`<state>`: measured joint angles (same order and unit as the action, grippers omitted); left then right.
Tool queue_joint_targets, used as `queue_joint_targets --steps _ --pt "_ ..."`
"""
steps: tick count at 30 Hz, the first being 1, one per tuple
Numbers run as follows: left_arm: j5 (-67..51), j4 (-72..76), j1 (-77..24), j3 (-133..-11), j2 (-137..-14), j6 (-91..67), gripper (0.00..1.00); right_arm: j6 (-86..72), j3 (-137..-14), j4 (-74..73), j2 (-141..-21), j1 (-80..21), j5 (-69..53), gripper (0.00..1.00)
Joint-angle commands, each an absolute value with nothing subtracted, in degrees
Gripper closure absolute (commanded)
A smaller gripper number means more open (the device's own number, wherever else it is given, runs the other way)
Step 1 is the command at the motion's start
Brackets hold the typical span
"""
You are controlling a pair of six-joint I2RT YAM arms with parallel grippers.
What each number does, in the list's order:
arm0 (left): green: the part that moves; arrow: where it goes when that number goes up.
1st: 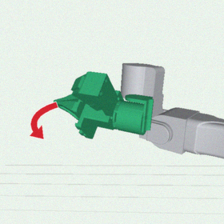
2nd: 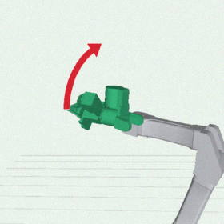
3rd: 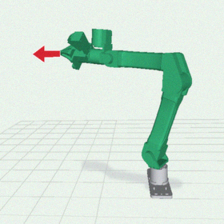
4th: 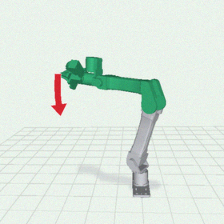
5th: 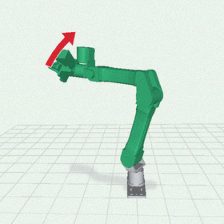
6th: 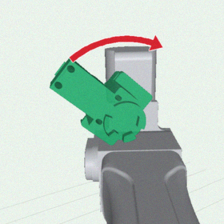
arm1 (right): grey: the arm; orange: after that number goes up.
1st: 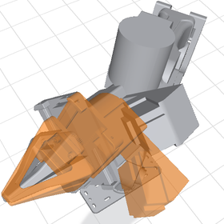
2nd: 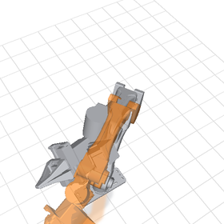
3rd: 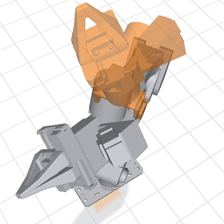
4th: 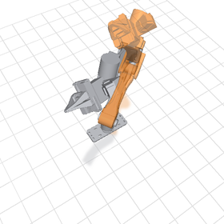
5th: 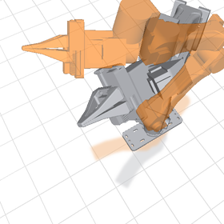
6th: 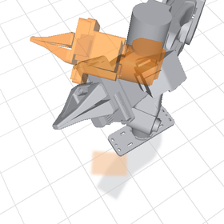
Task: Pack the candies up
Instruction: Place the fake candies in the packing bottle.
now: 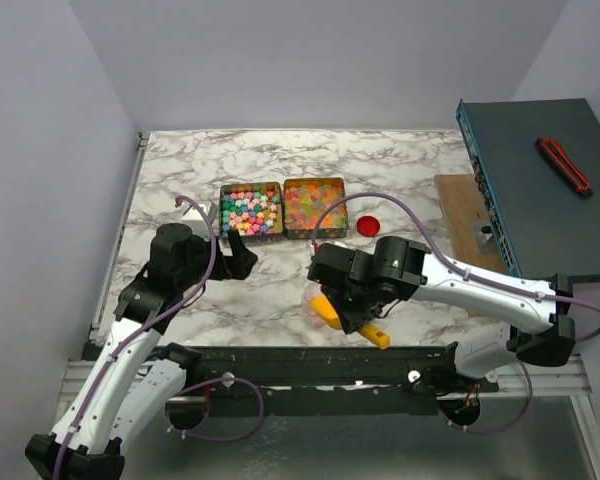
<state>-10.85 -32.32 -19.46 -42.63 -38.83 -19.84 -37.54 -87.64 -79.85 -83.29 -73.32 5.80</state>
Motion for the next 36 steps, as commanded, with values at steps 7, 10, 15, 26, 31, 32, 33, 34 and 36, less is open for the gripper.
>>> queue_joint_targets --steps 7,10,15,26,31,32,33,34,36 --pt "-9.49 -32.43 -19.07 -43.5 -38.23 -18.98 0.01 -38.69 -88.75 -80.69 -81.67 -69.77 0.79 0.99" --pt "-9.58 -32.42 -19.1 -43.51 -38.32 -18.94 0.01 -38.37 -87.89 -79.39 -80.53 -68.31 -2.48 0.99" --pt "-9.41 -32.46 -19.1 -43.47 -38.23 -18.9 0.01 -38.22 -86.96 -77.09 -79.16 -66.43 -6.38 0.99" --pt "-9.36 -32.51 -19.12 -43.42 -37.96 -18.91 0.01 -38.24 -81.25 -72.54 -76.46 -61.63 -13.0 0.99" --pt "-10.65 -32.34 -19.07 -43.42 -38.4 -18.9 0.01 -37.92 -80.06 -69.79 -74.99 -60.91 -13.77 0.99" --pt "-10.95 -32.22 -19.12 -43.37 -38.55 -18.9 0.01 -37.59 -80.0 -69.72 -74.75 -60.91 -13.54 0.99" --pt "-11.28 -32.18 -19.07 -43.33 -38.66 -18.9 0.01 -37.34 -79.96 -69.82 -74.54 -60.95 -13.11 0.99" --pt "-11.7 -32.1 -19.08 -43.33 -38.76 -18.9 0.01 -36.92 -79.9 -69.71 -74.2 -60.91 -12.92 0.99" --pt "-12.84 -31.52 -19.09 -43.29 -38.93 -18.9 0.01 -35.96 -79.48 -69.1 -73.51 -60.91 -12.41 0.99"
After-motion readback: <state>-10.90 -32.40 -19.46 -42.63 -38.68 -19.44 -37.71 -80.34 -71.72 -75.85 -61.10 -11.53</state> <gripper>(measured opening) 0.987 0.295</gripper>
